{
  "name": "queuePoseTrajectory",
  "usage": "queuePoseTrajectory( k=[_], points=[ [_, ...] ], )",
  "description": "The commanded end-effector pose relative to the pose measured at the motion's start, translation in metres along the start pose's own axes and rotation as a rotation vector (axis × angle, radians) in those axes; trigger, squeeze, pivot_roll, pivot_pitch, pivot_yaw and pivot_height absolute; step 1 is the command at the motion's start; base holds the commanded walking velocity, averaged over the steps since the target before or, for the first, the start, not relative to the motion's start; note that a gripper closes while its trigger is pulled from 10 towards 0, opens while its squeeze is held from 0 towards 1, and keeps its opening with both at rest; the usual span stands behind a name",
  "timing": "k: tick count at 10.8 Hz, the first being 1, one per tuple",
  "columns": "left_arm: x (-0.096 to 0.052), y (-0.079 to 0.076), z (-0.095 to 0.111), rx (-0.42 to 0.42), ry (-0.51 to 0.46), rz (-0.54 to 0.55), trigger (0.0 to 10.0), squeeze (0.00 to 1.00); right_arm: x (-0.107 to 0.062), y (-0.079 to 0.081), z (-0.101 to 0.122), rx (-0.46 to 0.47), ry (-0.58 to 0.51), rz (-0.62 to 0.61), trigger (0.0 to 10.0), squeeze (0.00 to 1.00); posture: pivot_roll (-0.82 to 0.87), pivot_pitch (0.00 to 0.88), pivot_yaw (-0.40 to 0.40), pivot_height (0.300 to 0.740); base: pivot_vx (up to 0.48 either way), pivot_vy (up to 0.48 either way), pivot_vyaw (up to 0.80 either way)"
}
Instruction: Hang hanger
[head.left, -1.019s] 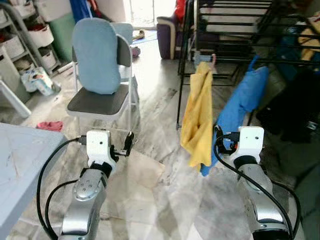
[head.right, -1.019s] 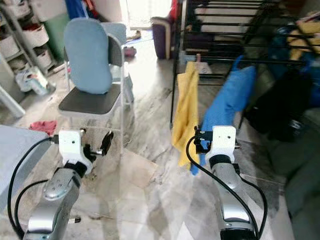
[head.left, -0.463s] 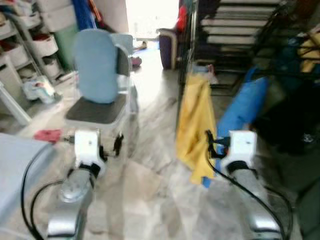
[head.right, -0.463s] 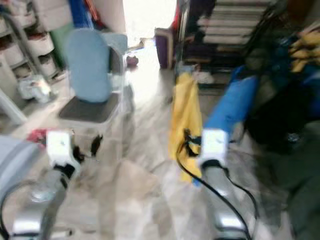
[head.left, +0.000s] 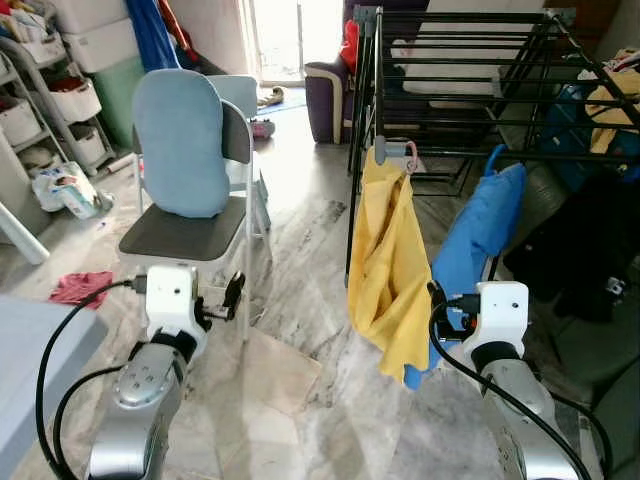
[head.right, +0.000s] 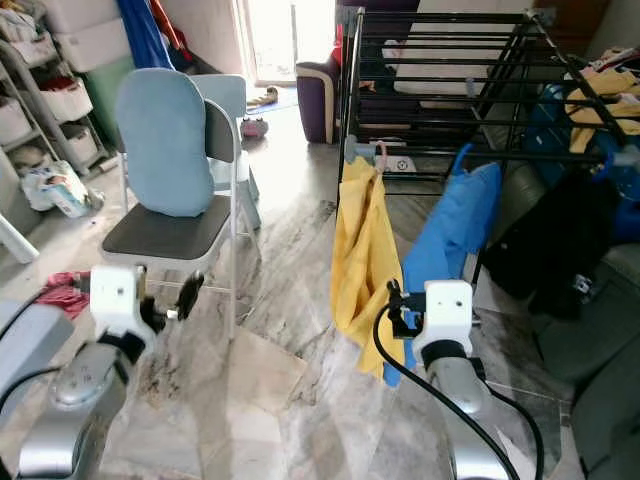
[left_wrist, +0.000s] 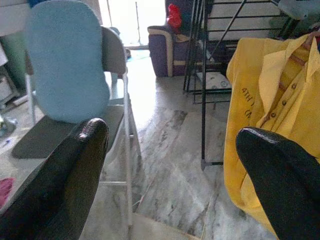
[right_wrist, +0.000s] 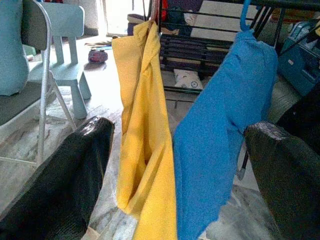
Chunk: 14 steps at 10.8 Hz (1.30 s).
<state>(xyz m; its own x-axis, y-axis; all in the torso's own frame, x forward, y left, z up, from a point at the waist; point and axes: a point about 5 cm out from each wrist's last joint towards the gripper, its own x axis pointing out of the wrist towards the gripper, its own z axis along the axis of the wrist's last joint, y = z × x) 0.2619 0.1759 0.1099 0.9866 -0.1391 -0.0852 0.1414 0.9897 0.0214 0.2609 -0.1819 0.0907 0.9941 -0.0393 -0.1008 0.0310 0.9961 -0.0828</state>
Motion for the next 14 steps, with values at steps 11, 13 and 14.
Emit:
queuePoseTrajectory(
  k=[11, 13, 14],
  points=[
    [0.0078, -0.0042, 0.0021, -0.039, 0.028, -0.024, 10.0, 0.00, 0.0048, 0.0084, 0.0071, 0.006, -0.007, 0.023, 10.0, 0.00, -0.09, 0.000, 0.027, 0.740, 0.402, 0.123, 0.00],
    [0.0080, -0.0055, -0.0002, -0.040, 0.049, -0.031, 10.0, 0.00, 0.0048, 0.0090, 0.0066, 0.004, -0.002, 0.025, 10.0, 0.00, -0.09, 0.000, 0.026, 0.740, 0.000, 0.446, 0.00],
    [0.0080, -0.0060, -0.0008, -0.043, 0.055, -0.035, 10.0, 0.00, 0.0048, 0.0092, 0.0063, 0.003, 0.000, 0.025, 10.0, 0.00, -0.09, 0.000, 0.025, 0.740, 0.000, 0.480, 0.00]
  ],
)
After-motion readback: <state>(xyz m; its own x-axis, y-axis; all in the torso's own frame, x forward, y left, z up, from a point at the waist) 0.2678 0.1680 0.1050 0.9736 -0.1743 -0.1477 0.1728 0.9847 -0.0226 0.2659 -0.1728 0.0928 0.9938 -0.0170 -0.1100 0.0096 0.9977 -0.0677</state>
